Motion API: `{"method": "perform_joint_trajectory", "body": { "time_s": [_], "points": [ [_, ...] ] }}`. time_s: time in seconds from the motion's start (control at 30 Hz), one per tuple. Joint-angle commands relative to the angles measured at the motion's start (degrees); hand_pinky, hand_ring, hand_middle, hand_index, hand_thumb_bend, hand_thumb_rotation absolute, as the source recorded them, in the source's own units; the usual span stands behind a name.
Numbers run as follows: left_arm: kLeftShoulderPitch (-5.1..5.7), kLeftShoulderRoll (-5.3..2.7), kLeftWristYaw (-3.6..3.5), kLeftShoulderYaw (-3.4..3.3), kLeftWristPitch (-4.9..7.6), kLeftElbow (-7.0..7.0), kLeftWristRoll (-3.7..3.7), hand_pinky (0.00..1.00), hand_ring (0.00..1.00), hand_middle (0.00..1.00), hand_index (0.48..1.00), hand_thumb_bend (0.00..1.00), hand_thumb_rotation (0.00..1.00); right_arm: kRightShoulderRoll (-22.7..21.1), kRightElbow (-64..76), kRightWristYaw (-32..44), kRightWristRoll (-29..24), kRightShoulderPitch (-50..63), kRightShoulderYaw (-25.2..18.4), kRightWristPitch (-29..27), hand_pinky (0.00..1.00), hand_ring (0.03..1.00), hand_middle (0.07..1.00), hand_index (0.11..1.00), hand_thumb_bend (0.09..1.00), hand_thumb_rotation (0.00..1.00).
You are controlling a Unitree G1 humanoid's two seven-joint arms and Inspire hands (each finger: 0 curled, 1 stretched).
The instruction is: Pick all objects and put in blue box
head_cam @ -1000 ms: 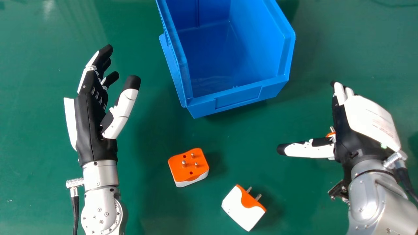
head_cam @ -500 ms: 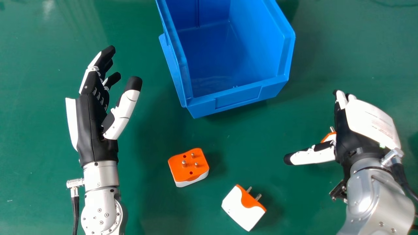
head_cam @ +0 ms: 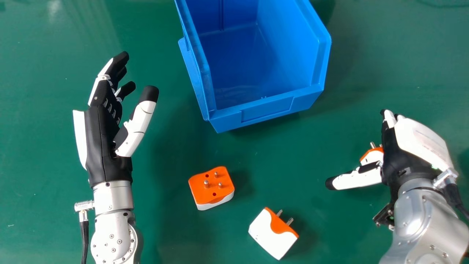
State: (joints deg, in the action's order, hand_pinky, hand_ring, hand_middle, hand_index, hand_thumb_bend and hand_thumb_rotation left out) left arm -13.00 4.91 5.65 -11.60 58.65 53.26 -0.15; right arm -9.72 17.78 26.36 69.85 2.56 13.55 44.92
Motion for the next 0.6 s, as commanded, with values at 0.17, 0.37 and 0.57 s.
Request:
{"method": "perform_joint_trajectory", "body": {
  "time_s": [0.17, 0.37, 0.57],
  "points": [
    [0.08, -0.11, -0.17, 0.04, 0.90, -0.74, -0.23, 0.83, 0.90, 0.88, 0.806, 0.77, 0.55, -1.26, -1.93, 0.64, -0.23, -2.51, -0.62, 1.07, 1.00, 1.000, 1.000, 0.958, 0.972, 0.33],
    [0.06, -0.16, -0.11, 0.10, 0.77, -0.86, -0.22, 0.83, 0.90, 0.88, 0.806, 0.77, 0.55, -1.46, -2.85, 0.51, -2.03, -3.23, -0.94, 1.45, 1.00, 1.000, 1.000, 0.959, 0.993, 0.26],
    [-0.02, -0.20, -0.15, 0.12, 0.86, -0.78, -0.27, 0.82, 0.89, 0.88, 0.805, 0.77, 0.55, -2.17, -3.92, 0.42, -3.01, -3.64, -0.76, 1.68, 1.00, 1.000, 1.000, 0.957, 1.000, 0.22]
  ]
}}
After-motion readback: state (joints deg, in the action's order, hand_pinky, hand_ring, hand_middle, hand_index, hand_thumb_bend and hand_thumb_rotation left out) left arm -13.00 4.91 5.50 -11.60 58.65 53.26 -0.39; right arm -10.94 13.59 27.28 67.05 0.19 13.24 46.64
